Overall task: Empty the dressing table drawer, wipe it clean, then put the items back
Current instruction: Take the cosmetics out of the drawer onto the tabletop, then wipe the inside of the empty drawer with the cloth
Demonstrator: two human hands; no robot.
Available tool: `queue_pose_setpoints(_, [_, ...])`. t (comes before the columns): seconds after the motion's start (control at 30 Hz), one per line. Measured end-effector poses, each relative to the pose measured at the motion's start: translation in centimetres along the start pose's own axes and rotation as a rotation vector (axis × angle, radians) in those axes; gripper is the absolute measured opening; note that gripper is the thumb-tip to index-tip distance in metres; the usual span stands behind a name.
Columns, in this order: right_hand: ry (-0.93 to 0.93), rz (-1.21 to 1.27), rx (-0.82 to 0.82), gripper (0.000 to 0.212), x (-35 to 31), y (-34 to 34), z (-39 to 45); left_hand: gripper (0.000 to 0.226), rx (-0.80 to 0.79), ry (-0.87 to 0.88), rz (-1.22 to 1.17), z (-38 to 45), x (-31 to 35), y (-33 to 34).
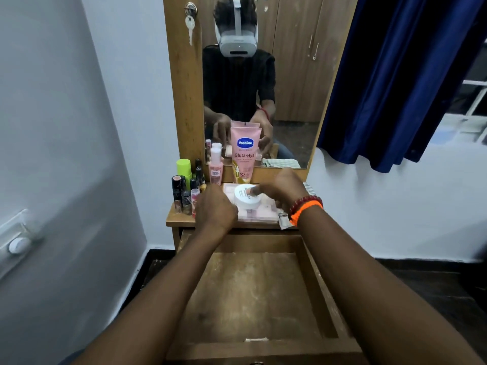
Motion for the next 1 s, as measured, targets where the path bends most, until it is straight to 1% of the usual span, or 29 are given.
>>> queue_pose_setpoints(0.07, [0.015,0.008,-0.026,0.088,-0.8,0.4,1.6,0.029,0.022,-0.02,0.017,0.9,0.5,0.6])
queue_pose_setpoints(0.13, [0.021,0.019,-0.042,0.092,-1.2,0.8,2.5,0.03,0.021,-0.026,0.056,1.8,0.3,1.5])
queue_pose_setpoints(0.23, [0.031,0.035,-0.065,0.085,-1.2,1.6,3.4,0.032,0.016,-0.029,0.116,2.7,-0.5,2.4])
queue_pose_setpoints(0.3, [0.038,0.033,-0.062,0.086,-1.1,2.2,3.8,0.029,0.013,-0.026,0.145,3.0,-0.9,2.8])
queue_pose_setpoints(0.4, [0.033,0.019,-0.053,0.088,-1.2,2.6,3.9,0.031,0.003,-0.029,0.179,3.1,-1.3,3.2])
queue_pose_setpoints(0.57, [0.009,0.042,-0.064,0.075,-1.2,3.0,4.0,0.031,-0.018,-0.046,0.191,2.9,-1.2,3.2])
queue_pose_setpoints(0.67, [0.011,0.028,-0.064,0.082,-1.1,2.8,3.6,0.034,-0.055,-0.029,0.225,1.9,-0.6,2.7])
queue_pose_setpoints(0.73, [-0.009,0.002,-0.064,0.078,-0.8,1.9,3.8,0.035,-0.061,0.058,0.33,0.2,0.1,2.6])
queue_pose_setpoints(0.8, [-0.057,-0.004,-0.036,0.06,0.0,-0.1,4.8,0.029,-0.04,0.211,0.405,-2.2,1.8,3.1])
queue_pose_setpoints(0.87, [-0.07,-0.046,0.047,0.041,1.3,-2.7,6.1,0.023,-0.089,0.35,0.35,-4.2,3.5,4.8])
queue_pose_setpoints(0.93, [-0.046,-0.126,0.133,0.029,3.0,-5.1,7.2,0.022,-0.196,0.49,0.269,-5.1,4.4,7.7])
queue_pose_setpoints(1.0, [-0.028,-0.175,0.169,0.029,5.1,-6.3,8.5,0.027,-0.252,0.62,0.271,-5.4,4.6,10.3])
Point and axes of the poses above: each hand's wrist, its own z-axis towards the middle knuckle, its own y-axis out of the palm, x = y × z, the point moved 2 cm from there along z, towards the middle knuckle, and after that the axes turned 12 degrees about -z, right-handed, at the moved point
